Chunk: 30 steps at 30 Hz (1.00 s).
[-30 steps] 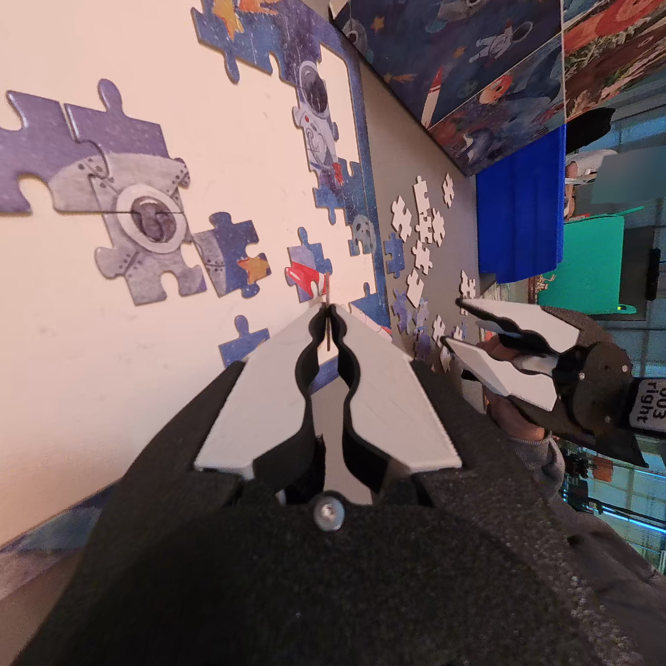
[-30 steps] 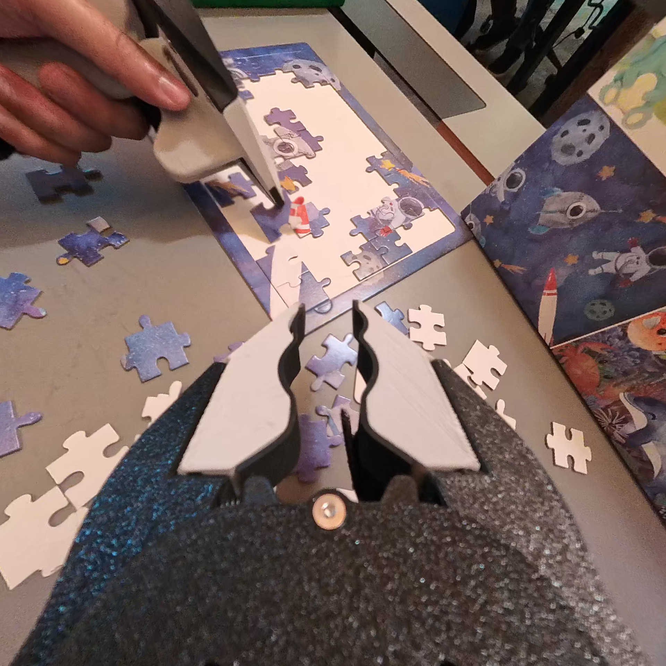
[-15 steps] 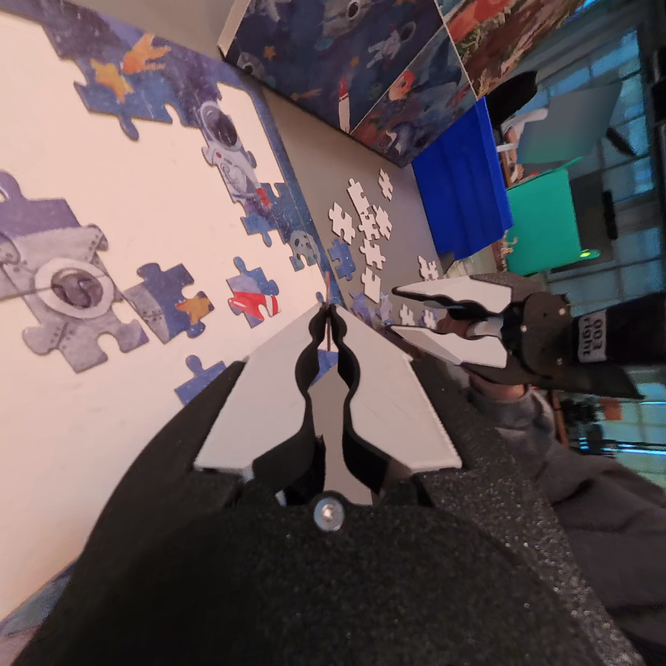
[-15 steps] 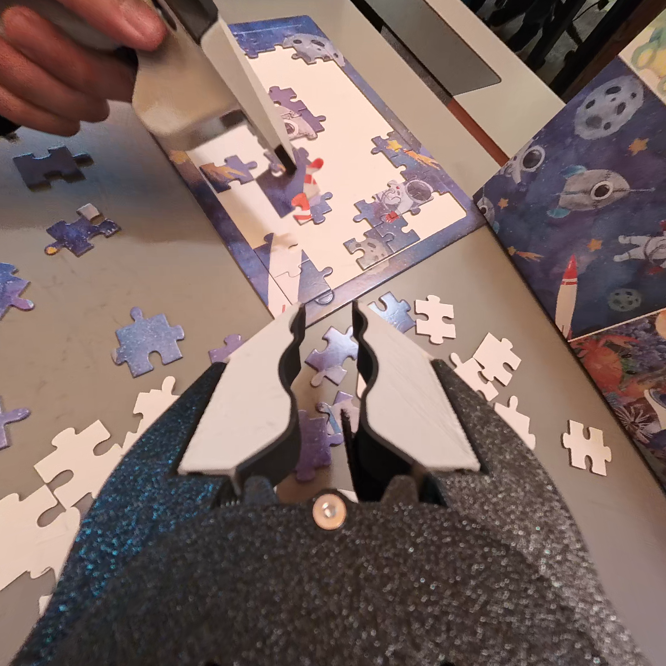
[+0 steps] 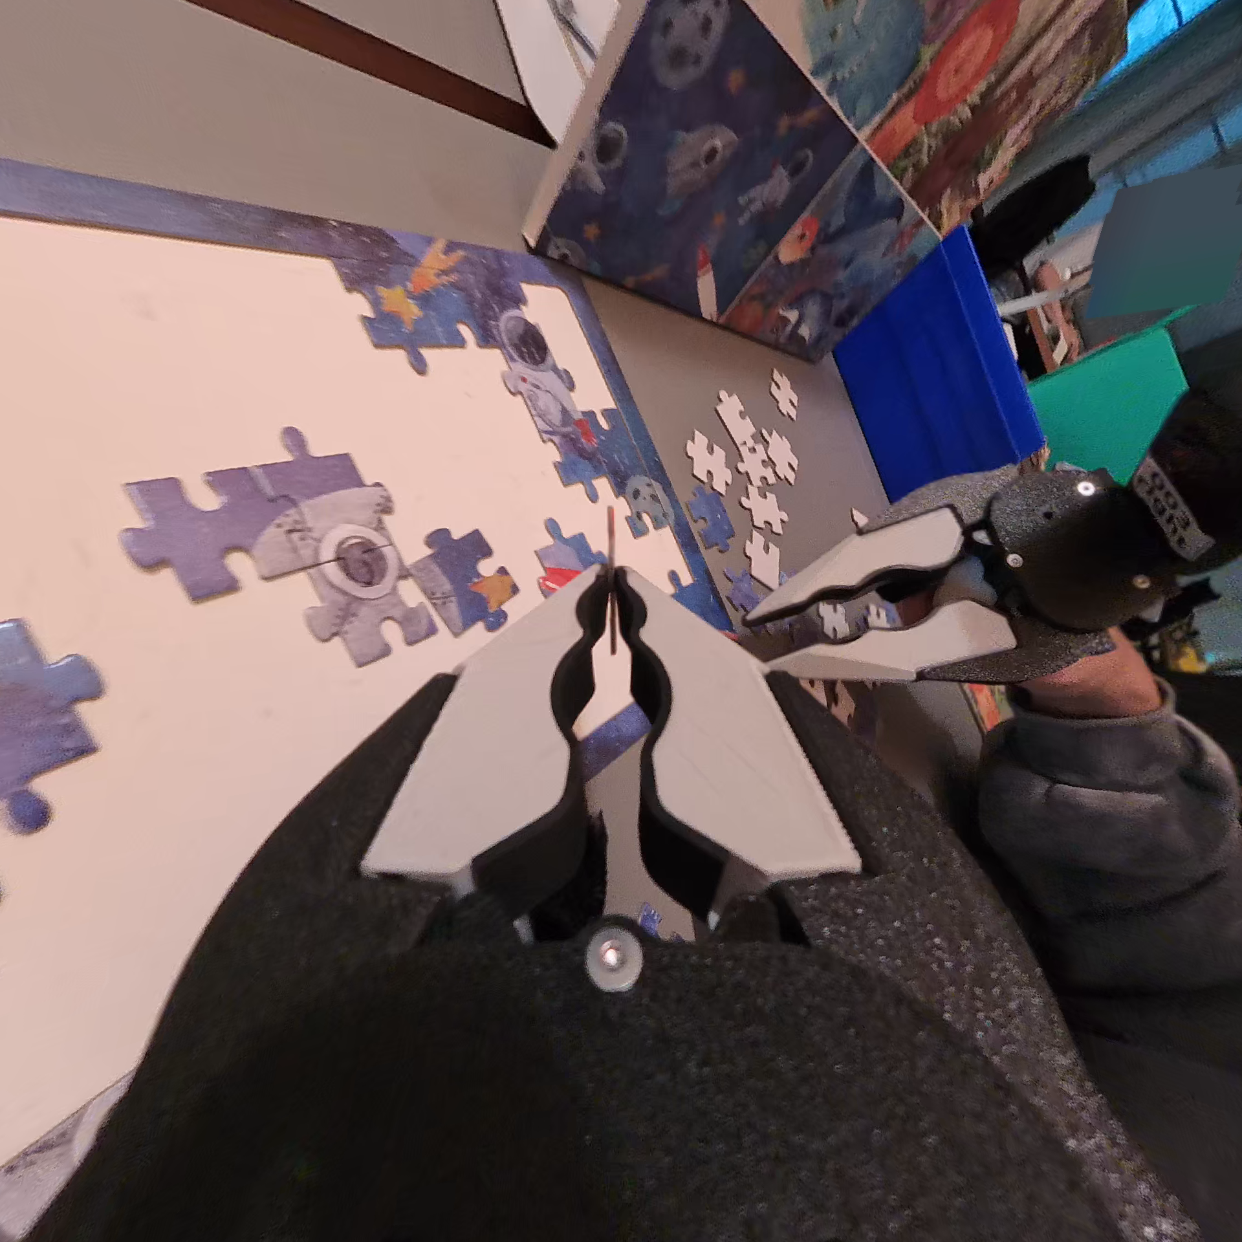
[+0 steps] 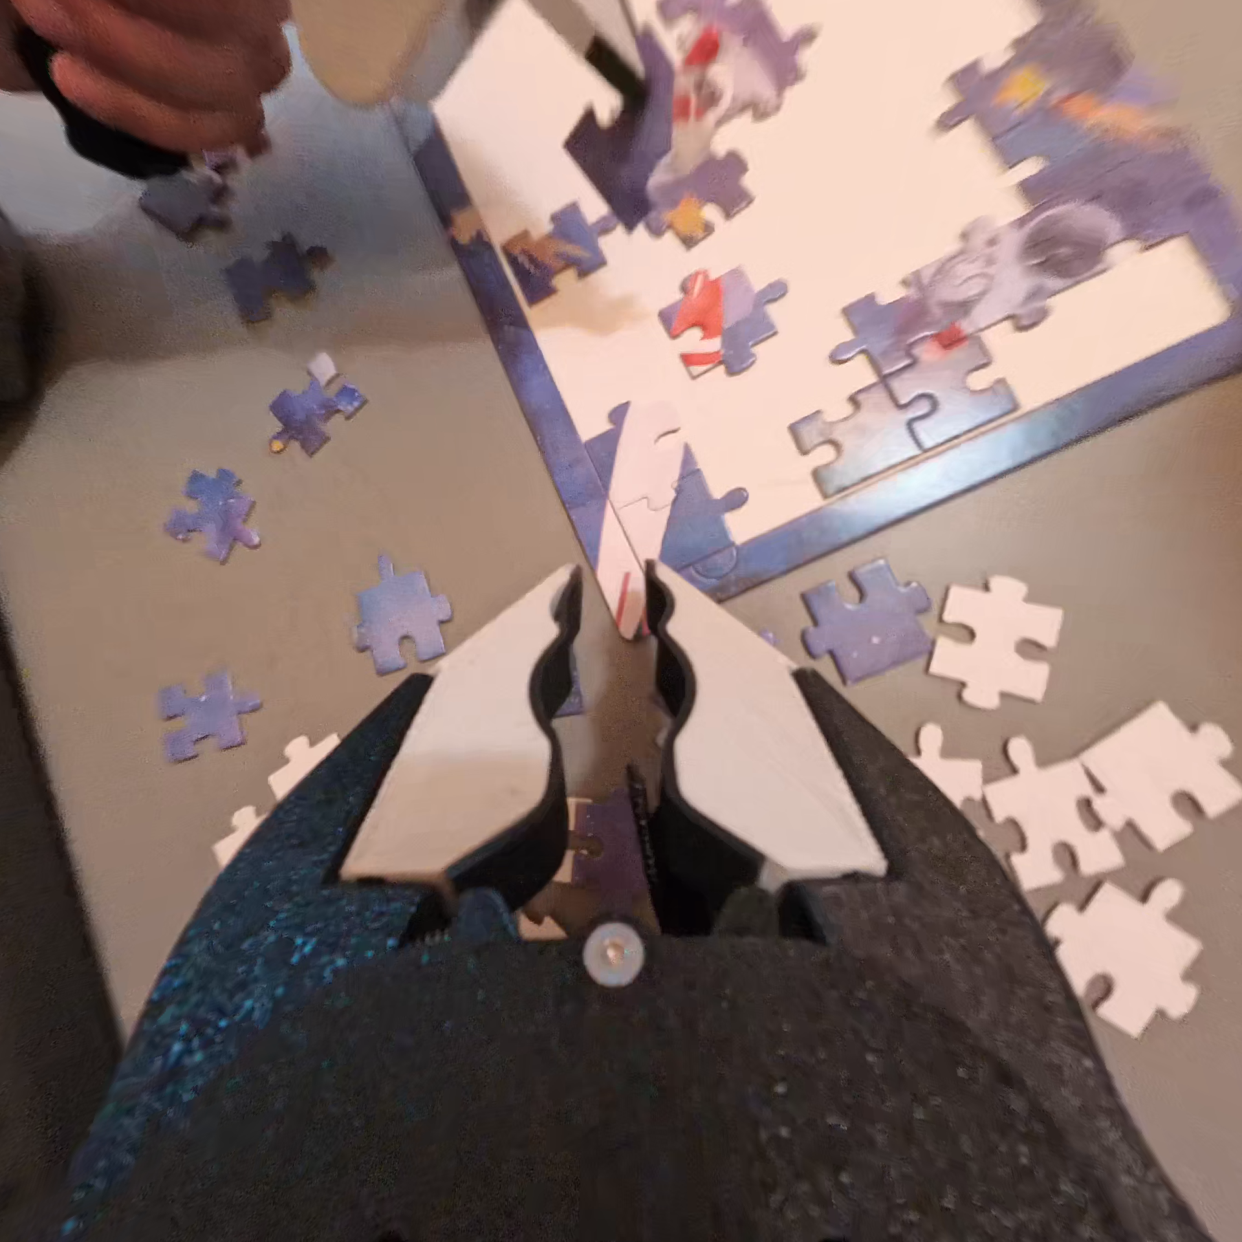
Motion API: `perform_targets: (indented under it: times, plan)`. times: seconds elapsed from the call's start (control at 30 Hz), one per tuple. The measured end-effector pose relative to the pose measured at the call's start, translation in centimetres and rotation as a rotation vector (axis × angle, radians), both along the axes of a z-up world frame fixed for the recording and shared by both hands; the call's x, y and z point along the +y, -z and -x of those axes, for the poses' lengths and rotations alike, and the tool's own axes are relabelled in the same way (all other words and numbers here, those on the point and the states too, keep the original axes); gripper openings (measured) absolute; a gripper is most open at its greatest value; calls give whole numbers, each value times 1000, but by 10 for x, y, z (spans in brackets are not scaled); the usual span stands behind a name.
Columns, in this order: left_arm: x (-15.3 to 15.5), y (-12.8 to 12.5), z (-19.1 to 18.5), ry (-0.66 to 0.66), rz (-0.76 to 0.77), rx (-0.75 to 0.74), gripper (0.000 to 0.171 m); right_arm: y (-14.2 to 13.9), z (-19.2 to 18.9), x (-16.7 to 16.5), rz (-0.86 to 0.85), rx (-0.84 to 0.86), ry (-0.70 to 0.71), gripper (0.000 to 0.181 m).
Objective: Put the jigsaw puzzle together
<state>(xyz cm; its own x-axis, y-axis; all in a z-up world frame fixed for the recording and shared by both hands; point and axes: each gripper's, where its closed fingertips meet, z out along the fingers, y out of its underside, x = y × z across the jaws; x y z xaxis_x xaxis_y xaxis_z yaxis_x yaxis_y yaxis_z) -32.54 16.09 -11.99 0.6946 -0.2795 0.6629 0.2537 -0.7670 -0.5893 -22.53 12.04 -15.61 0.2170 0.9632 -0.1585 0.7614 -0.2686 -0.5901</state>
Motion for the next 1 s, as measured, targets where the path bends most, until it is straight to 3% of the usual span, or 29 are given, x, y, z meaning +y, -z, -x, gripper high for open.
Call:
perform_targets:
  times: [0.1,0.27,0.37,0.67,0.87,0.93,1.0]
  plan:
    - [5,-2,8,-33,-8,-41,1,0,26,27,-65,-81,-77,35]
    - [12,8,20,-41,-22,-9,1,0,70,51,17,184,-18,50]
    - [11,0,14,-24,-29,-88,1,2,70,53,-4,283,-1,44]
    - [1,-7,2,52,-39,-94,1,14,71,54,-173,124,-104,40]
    - [2,-6,9,47,-42,-97,1,18,75,52,-164,93,-125,39]
    - [2,-2,9,48,-28,-97,1,18,73,51,-153,87,-125,24]
    - [1,2,7,54,-11,-93,1,18,71,55,-152,83,-106,23]
